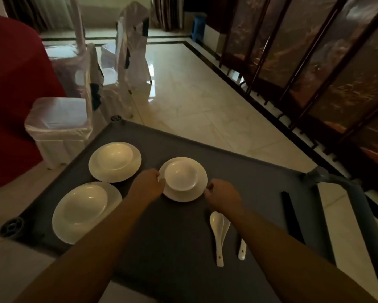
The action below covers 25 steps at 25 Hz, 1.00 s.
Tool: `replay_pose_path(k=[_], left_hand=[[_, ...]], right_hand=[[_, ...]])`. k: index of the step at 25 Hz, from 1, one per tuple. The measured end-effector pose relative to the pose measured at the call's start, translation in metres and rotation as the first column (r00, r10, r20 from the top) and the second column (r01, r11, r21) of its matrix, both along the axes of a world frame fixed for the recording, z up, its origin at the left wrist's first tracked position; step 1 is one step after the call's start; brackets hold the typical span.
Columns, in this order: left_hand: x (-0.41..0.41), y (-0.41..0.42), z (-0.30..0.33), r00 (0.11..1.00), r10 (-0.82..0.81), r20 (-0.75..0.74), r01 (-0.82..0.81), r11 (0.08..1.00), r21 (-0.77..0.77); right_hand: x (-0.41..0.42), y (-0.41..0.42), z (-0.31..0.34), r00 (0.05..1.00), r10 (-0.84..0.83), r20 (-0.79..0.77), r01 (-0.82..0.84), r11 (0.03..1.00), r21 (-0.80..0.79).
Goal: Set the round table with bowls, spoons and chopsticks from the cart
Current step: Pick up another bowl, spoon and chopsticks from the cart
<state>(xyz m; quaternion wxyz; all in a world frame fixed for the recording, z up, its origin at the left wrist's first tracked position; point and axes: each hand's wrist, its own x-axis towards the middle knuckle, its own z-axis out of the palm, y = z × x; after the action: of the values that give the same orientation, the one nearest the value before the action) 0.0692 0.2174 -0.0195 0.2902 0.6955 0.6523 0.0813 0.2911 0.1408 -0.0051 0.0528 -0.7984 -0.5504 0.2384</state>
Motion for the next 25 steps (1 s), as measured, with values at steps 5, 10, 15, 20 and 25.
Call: replay_pose_path(k=[5,10,15,20,25], left_hand=[[0.001,0.023,-0.022,1.0,0.0,-0.028,-0.002,0.998,-0.057],[0.005,0.036,-0.037,0.995,0.04,0.091,-0.032,0.995,-0.092],[0.006,0.041,-0.039,0.981,0.111,0.156,-0.088,0.985,-0.15],[0.006,0.037,-0.034,0.93,0.212,0.299,-0.134,0.956,-0.262],[0.009,0.022,-0.015,0.773,0.388,0.502,-0.129,0.871,-0.474]], right_hand=[[0.001,0.022,-0.026,0.99,-0.129,-0.053,0.128,0.992,-0.013],[0.001,0.036,-0.037,0.955,-0.249,-0.161,0.241,0.968,-0.073],[0.002,0.045,-0.035,0.884,-0.379,-0.274,0.346,0.924,-0.162],[0.01,0.04,-0.028,0.873,-0.374,-0.313,0.34,0.927,-0.157],[0.021,0.025,-0.009,0.865,-0.35,-0.359,0.335,0.936,-0.104]])
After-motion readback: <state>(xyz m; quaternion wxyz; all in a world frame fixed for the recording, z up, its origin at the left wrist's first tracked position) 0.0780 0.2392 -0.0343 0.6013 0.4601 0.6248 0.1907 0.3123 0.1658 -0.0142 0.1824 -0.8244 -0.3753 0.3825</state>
